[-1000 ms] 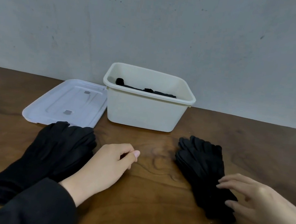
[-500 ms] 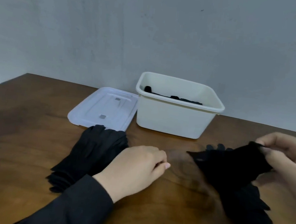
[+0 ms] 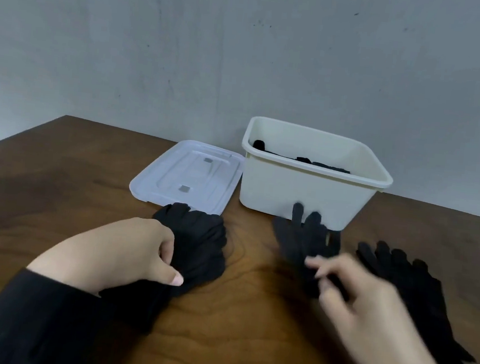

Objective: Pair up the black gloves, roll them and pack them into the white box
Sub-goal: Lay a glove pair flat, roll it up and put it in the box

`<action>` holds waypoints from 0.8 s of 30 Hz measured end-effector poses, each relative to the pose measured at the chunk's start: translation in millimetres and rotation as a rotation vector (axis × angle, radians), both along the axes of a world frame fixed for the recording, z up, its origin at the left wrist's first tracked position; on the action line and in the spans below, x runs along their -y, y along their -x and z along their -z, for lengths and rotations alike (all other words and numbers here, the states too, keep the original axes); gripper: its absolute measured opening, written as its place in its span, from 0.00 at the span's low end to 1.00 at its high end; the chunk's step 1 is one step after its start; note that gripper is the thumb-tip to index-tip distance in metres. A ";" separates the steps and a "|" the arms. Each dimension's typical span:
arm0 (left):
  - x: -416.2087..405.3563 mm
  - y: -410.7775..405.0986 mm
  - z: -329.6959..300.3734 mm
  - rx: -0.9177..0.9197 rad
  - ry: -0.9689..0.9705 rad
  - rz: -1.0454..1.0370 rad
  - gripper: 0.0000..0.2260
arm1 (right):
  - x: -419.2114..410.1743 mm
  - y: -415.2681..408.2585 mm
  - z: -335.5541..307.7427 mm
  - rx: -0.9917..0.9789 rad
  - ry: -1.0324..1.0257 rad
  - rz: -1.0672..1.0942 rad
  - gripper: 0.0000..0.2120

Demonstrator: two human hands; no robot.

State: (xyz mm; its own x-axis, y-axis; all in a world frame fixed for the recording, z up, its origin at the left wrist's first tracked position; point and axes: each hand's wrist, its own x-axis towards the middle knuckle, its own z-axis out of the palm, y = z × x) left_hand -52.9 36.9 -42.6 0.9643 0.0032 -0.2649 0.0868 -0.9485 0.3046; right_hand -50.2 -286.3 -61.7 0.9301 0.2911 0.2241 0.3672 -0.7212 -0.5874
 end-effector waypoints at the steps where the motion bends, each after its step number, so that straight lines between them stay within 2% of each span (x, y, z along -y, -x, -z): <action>1: -0.6 0.8 0.7 -0.010 -0.016 0.013 0.13 | -0.7 2.7 14.2 -0.064 0.099 -0.056 0.05; 3: -1.1 0.9 0.6 -0.025 -0.034 0.021 0.11 | 1.1 4.0 35.1 -0.066 0.201 -0.123 0.05; 8: -0.7 -0.7 1.9 0.011 -0.054 0.011 0.07 | 2.1 4.0 44.8 0.056 0.159 -0.054 0.11; 10: 1.1 -2.9 0.7 0.065 -0.066 -0.030 0.09 | 2.3 3.8 46.9 0.094 0.175 -0.051 0.13; 12: 4.0 -4.7 -2.2 0.177 0.006 -0.091 0.10 | 3.8 3.0 50.3 0.099 0.165 -0.044 0.14; 15: 15.2 -4.9 -11.6 0.380 0.293 -0.186 0.10 | 5.0 3.8 48.0 0.113 0.097 -0.019 0.13; 18: 38.2 -7.2 -19.2 0.460 0.702 -0.245 0.11 | 3.5 10.0 35.6 0.226 0.012 0.046 0.12; 21: 76.8 -12.5 -20.6 0.374 1.062 -0.195 0.12 | -4.0 17.0 14.9 0.153 -0.102 -0.055 0.31; 23: 102.7 -15.5 -19.3 0.297 1.157 -0.137 0.12 | -16.2 20.1 4.8 0.044 -0.108 -0.121 0.43; 24: 114.8 -16.3 -18.9 0.276 1.168 -0.095 0.12 | -20.4 20.2 3.6 0.055 -0.108 -0.129 0.44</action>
